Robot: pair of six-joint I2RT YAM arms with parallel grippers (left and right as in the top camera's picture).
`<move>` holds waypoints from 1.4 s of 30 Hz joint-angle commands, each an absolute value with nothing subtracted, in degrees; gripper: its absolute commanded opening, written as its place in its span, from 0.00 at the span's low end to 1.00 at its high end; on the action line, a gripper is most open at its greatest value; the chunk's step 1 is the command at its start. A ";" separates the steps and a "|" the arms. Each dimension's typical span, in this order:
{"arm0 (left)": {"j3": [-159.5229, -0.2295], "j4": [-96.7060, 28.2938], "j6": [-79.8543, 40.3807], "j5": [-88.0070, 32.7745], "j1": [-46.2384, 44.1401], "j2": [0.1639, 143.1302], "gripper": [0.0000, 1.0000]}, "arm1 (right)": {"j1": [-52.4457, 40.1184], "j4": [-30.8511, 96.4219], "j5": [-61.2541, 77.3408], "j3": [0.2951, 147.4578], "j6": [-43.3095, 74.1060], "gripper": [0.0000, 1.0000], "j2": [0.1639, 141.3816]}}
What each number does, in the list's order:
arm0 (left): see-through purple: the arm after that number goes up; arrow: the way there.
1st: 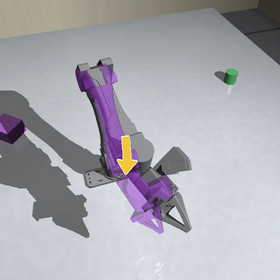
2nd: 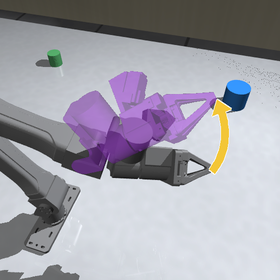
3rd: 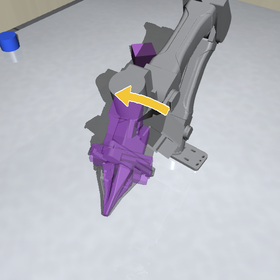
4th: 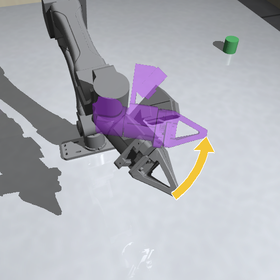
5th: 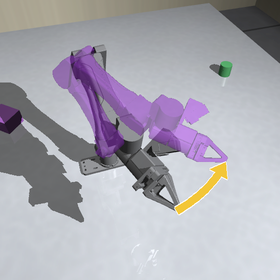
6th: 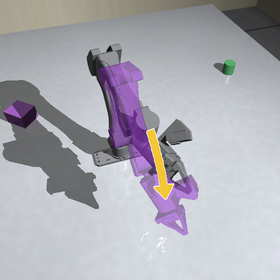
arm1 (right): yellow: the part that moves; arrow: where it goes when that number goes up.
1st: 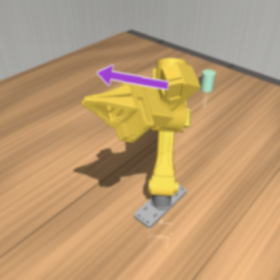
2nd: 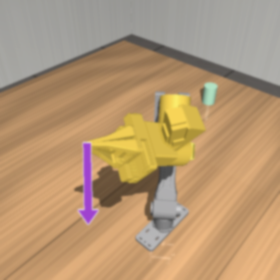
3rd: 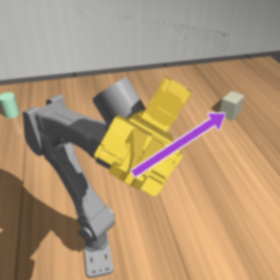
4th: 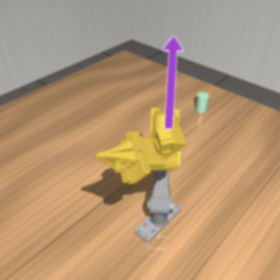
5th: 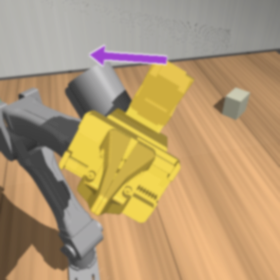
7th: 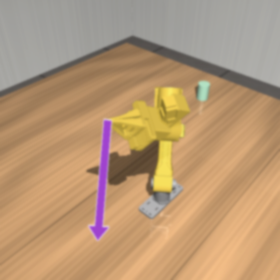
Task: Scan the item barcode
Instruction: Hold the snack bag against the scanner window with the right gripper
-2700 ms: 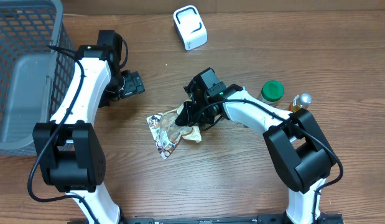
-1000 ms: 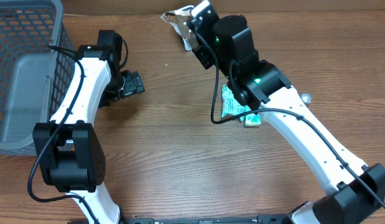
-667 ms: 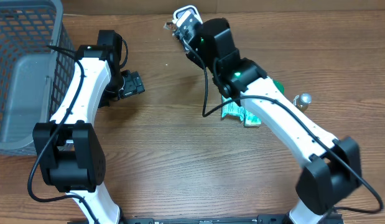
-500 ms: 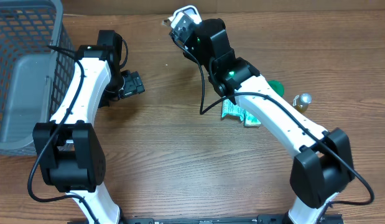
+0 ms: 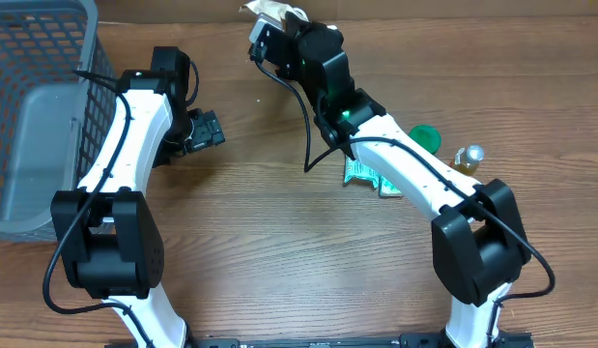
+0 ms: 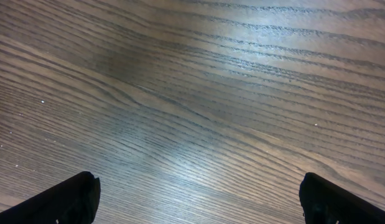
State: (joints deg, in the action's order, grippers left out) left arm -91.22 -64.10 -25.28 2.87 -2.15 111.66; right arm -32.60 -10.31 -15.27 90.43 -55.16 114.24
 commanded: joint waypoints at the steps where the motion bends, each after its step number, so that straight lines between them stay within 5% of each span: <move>1: -91.98 -64.05 -24.84 3.55 -2.28 110.78 1.00 | -31.62 -12.64 -15.16 91.96 -55.75 0.04 117.80; 29: -91.98 -64.03 -24.84 3.55 -2.26 110.78 1.00 | -27.88 -33.39 -9.80 92.01 -55.40 0.04 131.96; 42: -91.98 -64.05 -24.84 3.55 -2.26 110.78 0.99 | -27.94 -34.00 -11.18 92.01 -37.23 0.04 131.50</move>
State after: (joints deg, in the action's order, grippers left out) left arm -91.22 -64.10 -25.28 2.87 -2.15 111.66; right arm -27.88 -32.99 -10.52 90.65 -45.91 132.88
